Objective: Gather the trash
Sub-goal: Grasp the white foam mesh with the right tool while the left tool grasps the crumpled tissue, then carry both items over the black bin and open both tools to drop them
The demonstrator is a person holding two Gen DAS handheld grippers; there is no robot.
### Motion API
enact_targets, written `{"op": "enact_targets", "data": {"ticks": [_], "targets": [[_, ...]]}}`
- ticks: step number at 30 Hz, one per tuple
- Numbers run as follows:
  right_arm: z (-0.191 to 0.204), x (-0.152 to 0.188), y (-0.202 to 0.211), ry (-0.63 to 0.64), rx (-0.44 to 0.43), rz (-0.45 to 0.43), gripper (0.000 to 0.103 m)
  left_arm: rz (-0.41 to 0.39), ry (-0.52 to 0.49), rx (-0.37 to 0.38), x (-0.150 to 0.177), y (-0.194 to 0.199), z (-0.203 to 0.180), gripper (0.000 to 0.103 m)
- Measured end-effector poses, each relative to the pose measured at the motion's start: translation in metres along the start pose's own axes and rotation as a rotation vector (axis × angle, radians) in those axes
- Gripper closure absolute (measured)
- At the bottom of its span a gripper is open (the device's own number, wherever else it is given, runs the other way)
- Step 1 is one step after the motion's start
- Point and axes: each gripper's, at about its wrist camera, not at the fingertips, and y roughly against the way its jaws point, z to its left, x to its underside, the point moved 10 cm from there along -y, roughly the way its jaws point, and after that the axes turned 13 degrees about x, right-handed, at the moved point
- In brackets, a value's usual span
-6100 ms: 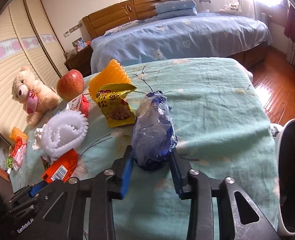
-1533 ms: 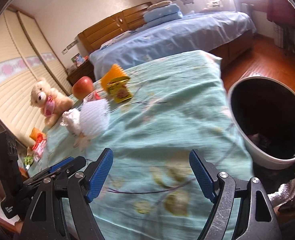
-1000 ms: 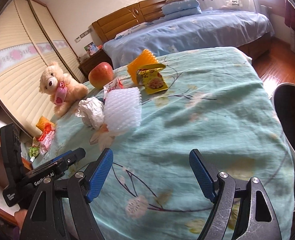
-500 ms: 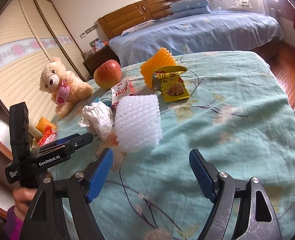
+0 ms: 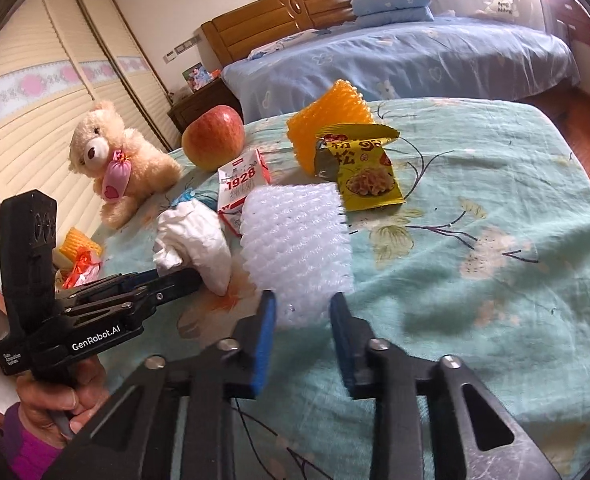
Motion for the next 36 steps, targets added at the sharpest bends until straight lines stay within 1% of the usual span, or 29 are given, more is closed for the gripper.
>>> {"op": "enact_targets", "data": {"ticks": [3,7,16,25,36], "targets": [[-0.005,0.002,0.008,0.000,0.002,-0.006,0.087,-0.007,0.009,0.006,0.006,0.001,-0.012,0.081],[-0.017,0.006,0.020,-0.009,0.010,-0.016,0.089,-0.021,0.013,0.031,0.014,0.004,-0.034,0.081],[-0.060,0.015,0.049,-0.063,0.052,-0.043,0.091,-0.022,0.025,0.090,0.027,-0.007,-0.085,0.081],[-0.110,0.024,0.076,-0.127,0.113,-0.070,0.091,0.003,-0.011,0.144,0.031,-0.029,-0.139,0.081],[-0.172,0.037,0.102,-0.213,0.174,-0.096,0.091,0.025,-0.044,0.171,0.029,-0.054,-0.190,0.081]]}}
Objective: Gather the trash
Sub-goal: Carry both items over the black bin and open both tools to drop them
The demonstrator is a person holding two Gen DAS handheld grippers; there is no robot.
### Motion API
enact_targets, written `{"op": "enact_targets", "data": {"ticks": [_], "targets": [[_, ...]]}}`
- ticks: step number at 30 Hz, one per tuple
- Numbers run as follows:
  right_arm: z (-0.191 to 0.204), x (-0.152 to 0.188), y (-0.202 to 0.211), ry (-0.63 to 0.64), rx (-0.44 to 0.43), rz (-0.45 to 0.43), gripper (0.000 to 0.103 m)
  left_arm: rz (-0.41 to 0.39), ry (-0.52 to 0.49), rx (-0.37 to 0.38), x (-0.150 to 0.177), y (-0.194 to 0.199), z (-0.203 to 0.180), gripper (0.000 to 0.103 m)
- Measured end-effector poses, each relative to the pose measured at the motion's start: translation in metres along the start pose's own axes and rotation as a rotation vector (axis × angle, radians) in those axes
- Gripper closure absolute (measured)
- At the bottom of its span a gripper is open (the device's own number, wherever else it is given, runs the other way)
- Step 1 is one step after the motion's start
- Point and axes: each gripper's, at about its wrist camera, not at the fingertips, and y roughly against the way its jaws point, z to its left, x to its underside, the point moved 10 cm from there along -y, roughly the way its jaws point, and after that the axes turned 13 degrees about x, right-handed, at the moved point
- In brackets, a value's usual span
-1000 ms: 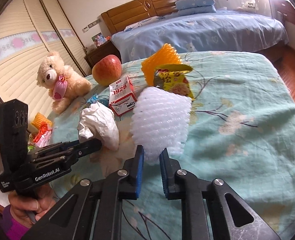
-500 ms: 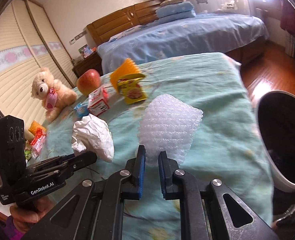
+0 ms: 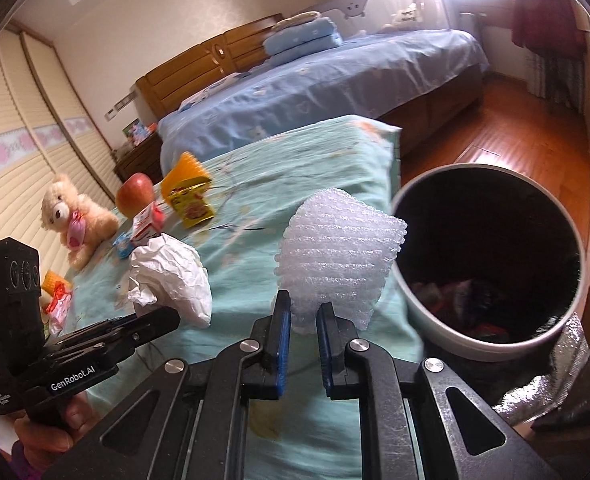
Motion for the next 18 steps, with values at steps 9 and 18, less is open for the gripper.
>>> {"op": "enact_targets", "data": {"ticks": [9,18], "targets": [[-0.043,-0.005,0.007,-0.064,0.036,-0.018,0.091,0.031,-0.034,0.008,-0.005,-0.027,-0.030,0.081],[-0.080,-0.009,0.006,-0.120,0.070,-0.023,0.091,0.061,-0.065,0.018,-0.008,-0.053,-0.054,0.081]]}}
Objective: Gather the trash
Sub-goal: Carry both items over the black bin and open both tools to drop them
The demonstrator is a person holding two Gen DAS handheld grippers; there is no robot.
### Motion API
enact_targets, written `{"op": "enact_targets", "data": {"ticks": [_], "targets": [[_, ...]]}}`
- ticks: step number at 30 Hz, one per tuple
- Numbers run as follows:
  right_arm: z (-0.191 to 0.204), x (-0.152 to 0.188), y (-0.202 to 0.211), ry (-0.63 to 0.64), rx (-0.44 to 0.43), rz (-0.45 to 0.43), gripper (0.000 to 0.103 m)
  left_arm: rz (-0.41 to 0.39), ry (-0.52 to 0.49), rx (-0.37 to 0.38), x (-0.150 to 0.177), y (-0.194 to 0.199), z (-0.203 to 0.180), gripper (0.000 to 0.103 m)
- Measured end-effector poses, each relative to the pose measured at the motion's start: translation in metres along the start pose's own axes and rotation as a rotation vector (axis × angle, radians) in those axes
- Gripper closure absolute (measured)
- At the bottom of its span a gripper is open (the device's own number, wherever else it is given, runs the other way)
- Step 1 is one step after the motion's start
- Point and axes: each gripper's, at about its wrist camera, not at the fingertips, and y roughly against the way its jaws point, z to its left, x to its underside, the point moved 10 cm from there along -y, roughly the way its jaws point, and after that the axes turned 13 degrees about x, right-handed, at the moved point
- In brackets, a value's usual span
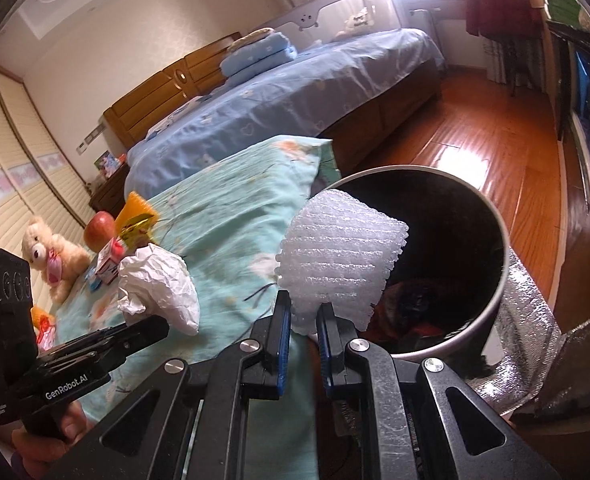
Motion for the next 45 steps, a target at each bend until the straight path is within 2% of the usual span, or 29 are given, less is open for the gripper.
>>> {"op": "enact_targets", "data": {"ticks": [19,45], "targets": [[-0.040,-0.015,-0.020,-0.051,0.035,0.023,0.091,0.048,-0.072,0.010,-0.018,-0.042,-0.039,0.081],[-0.063,-0.028,-0.039,-0.075,0.060,0.059,0.086,0.098,-0.089,0.002,-0.035,-0.083,-0.052,0.080]]}}
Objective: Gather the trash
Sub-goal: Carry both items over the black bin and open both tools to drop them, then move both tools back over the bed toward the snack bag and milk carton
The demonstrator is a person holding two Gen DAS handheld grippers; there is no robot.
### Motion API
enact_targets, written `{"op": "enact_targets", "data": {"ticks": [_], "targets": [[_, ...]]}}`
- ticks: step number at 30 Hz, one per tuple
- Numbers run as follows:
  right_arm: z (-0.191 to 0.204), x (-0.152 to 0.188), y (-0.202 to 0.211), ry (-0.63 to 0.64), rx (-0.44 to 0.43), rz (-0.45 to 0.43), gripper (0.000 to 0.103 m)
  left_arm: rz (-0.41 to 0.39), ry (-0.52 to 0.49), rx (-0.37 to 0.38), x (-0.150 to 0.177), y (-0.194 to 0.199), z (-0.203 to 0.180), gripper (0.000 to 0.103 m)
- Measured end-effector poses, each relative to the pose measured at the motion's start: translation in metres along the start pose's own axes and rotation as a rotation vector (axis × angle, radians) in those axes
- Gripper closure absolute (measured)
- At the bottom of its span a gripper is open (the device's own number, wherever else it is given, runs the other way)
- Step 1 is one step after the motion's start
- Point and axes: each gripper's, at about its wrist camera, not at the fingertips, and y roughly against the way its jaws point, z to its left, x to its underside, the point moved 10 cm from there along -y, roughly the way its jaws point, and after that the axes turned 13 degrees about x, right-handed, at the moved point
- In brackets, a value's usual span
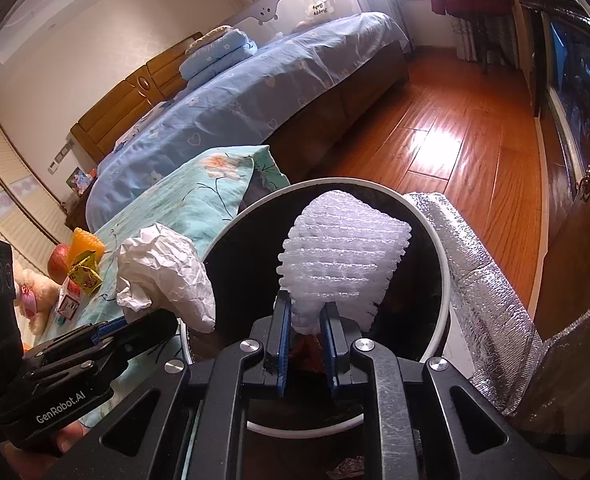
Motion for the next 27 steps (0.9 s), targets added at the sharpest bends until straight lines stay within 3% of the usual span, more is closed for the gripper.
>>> {"op": "enact_targets", "data": {"ticks": [2,5,9,12,16,27], "targets": [[0.000,0.000,-0.001,-0.001,0.000,0.005,0.086,0.001,0.003,-0.004,-0.001,-0.001,0.000,0.076],[-0.002,-0.001,-0.002,-0.015,-0.002,0.012,0.075,-0.002,-0.005,-0.005,-0.001,0.000,-0.002,0.066],[-0.003,0.000,0.000,-0.032,-0.008,0.011,0.057,-0.019,-0.009,-0.017,0.000,0.009,0.001,0.062],[-0.001,0.000,0.004,-0.036,-0.014,0.004,0.054,-0.034,0.011,-0.022,0.004,0.018,0.008,0.056],[0.007,0.001,0.012,-0.032,-0.033,-0.016,0.020,-0.050,0.031,-0.054,0.019,0.034,0.025,0.049],[0.042,0.013,0.029,0.000,-0.076,-0.033,0.020,-0.104,0.135,-0.123,0.056,0.082,0.077,0.049]]}}
